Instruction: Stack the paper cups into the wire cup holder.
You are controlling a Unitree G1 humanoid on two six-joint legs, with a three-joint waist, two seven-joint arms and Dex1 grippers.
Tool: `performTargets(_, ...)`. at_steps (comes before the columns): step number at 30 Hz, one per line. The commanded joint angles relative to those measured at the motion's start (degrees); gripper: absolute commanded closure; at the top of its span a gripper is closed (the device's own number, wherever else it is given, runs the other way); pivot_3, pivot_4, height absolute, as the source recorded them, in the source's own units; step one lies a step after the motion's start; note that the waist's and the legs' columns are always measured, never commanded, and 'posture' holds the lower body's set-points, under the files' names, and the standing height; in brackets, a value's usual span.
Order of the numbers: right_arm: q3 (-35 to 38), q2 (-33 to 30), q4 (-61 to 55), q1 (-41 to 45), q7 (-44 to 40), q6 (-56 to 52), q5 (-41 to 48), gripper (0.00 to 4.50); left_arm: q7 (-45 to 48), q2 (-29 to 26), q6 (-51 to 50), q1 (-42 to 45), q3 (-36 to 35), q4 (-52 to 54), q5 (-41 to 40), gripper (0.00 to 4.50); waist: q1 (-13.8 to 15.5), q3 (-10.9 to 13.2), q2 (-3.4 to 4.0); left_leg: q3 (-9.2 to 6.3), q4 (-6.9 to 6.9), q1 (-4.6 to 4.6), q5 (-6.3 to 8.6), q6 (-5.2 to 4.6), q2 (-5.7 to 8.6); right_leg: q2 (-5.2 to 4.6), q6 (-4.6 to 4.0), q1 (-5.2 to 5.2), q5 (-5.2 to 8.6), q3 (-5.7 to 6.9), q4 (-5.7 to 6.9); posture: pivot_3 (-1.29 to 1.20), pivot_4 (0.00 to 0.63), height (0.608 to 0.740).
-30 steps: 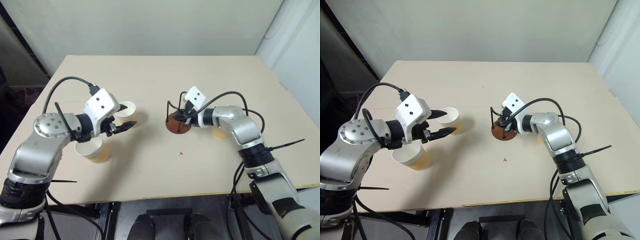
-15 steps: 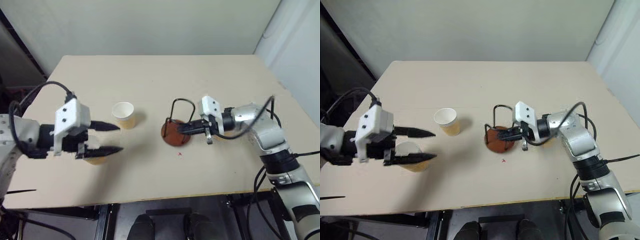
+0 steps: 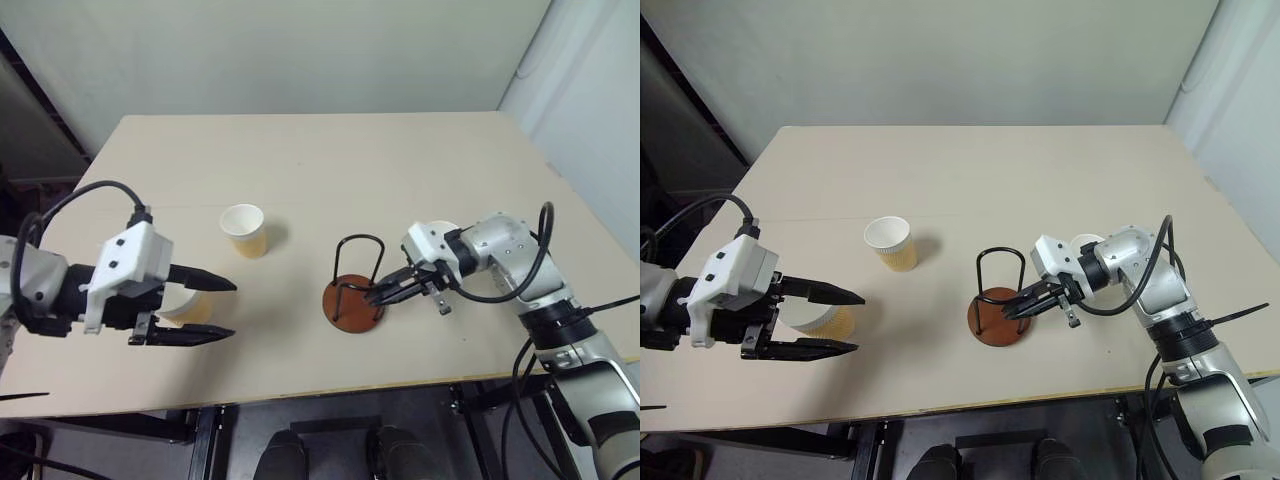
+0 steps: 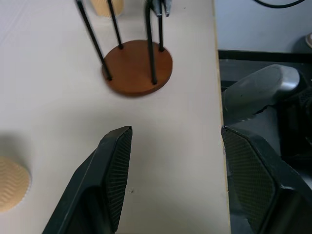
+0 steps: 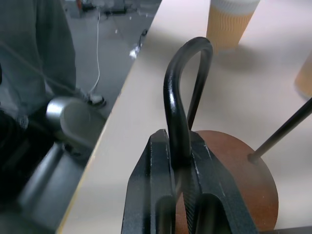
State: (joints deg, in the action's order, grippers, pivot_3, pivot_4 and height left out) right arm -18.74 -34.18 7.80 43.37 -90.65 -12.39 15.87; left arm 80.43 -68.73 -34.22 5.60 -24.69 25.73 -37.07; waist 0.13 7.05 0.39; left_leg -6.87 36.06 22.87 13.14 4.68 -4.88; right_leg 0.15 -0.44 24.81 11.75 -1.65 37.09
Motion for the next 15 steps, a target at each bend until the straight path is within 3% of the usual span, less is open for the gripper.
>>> performTargets(1,0.64,0.54,1.44,2.26,0.03,1.11,-0.57,4.46,-0.57,-0.33,0.52,-0.79,-2.95,0.78,-0.21,1.36,-0.02,0.00,0.00,-0.01,0.00,0.00,0.01,-0.01,-0.02,0.02,-0.03,0.02,-0.02,0.00,0.00,0.00,0.150,0.740)
performTargets(8,0.10,-1.46,1.66,3.13,-1.79,0.74,-0.87,2.30,-0.41,-0.71,1.12,-1.49,-4.28,-0.09,-0.19,1.36,-0.02,0.00,0.00,-0.01,-0.02,0.04,0.02,-0.02,-0.02,0.03,-0.08,0.07,-0.02,0.00,0.02,0.00,0.150,0.740)
performTargets(14,3.06,-13.94,-3.61,3.59,-1.85,1.99,2.25,0.16,-3.89,0.60,1.42,1.86,-5.73,-2.68,-1.02,1.36,0.22,-0.01,-0.02,0.00,0.00,0.16,0.05,0.00,0.04,-0.02,-0.10,0.06,-0.02,-0.01,-0.02,0.00,0.150,0.740)
performTargets(15,4.49,-15.81,-3.81,4.09,-1.85,2.23,2.43,0.06,-5.32,1.15,1.20,3.13,-5.81,-3.09,-1.51,1.36,0.20,-0.01,-0.03,0.01,0.01,0.14,0.07,0.02,0.03,-0.02,-0.10,0.04,-0.02,0.00,-0.03,0.00,0.150,0.740)
